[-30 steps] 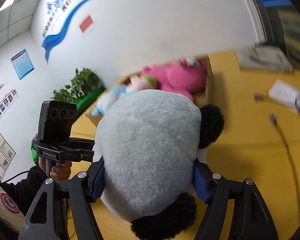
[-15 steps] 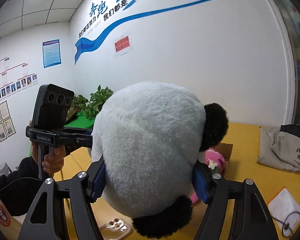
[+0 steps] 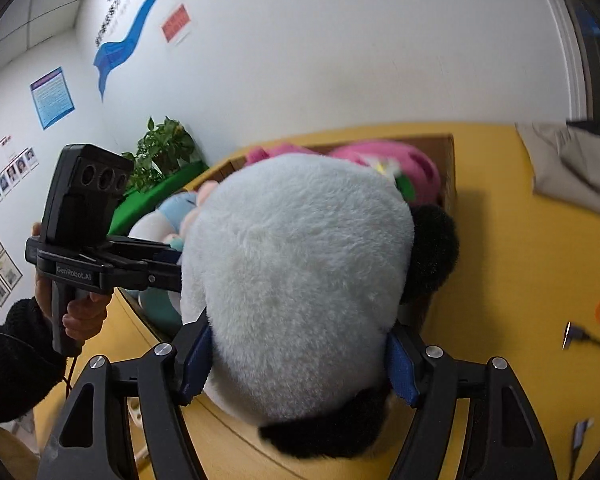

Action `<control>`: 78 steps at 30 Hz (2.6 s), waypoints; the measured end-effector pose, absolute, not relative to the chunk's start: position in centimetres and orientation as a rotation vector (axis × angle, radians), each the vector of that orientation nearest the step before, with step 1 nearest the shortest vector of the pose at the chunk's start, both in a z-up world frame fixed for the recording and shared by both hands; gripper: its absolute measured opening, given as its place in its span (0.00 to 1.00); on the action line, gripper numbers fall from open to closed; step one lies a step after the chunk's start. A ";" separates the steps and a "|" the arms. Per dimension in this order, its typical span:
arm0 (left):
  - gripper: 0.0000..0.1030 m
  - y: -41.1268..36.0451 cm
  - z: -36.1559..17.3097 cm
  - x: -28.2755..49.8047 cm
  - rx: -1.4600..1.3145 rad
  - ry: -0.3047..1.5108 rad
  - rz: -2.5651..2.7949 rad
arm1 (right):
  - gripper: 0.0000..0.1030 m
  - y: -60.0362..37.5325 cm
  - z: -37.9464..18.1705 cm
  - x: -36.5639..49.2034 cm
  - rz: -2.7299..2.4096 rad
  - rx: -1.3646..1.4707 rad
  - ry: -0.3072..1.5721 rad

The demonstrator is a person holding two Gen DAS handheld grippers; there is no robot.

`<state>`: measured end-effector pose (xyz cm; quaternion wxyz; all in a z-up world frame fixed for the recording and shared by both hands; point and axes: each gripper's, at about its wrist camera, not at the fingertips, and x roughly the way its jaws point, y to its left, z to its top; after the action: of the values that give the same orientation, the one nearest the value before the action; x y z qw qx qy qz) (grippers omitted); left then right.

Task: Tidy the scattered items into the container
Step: 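Lift the panda plush with both tools and carry it over the box, then lower the panda plush beside the pig plush and open both tools, then withdraw both tools from the box and move toward the clear phone case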

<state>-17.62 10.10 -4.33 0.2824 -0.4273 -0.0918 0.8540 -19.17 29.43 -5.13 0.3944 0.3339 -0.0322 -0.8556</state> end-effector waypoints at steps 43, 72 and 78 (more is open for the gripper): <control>0.76 6.9 3.8 -8.2 -0.929 -0.119 2.618 | 1.00 29.7 3.7 -12.2 -2.421 0.858 -0.035; 0.76 5.2 3.8 4.4 -0.893 -0.103 2.724 | 1.00 23.9 3.9 1.3 -2.598 0.908 0.167; 0.76 5.6 2.9 4.7 -0.924 -0.125 2.702 | 1.00 24.2 3.7 1.4 -2.598 0.924 0.154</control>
<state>4.68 5.57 2.86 0.1410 -0.3200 -0.0434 0.9359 1.41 24.21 3.75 0.1887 0.3284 0.0548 -0.9239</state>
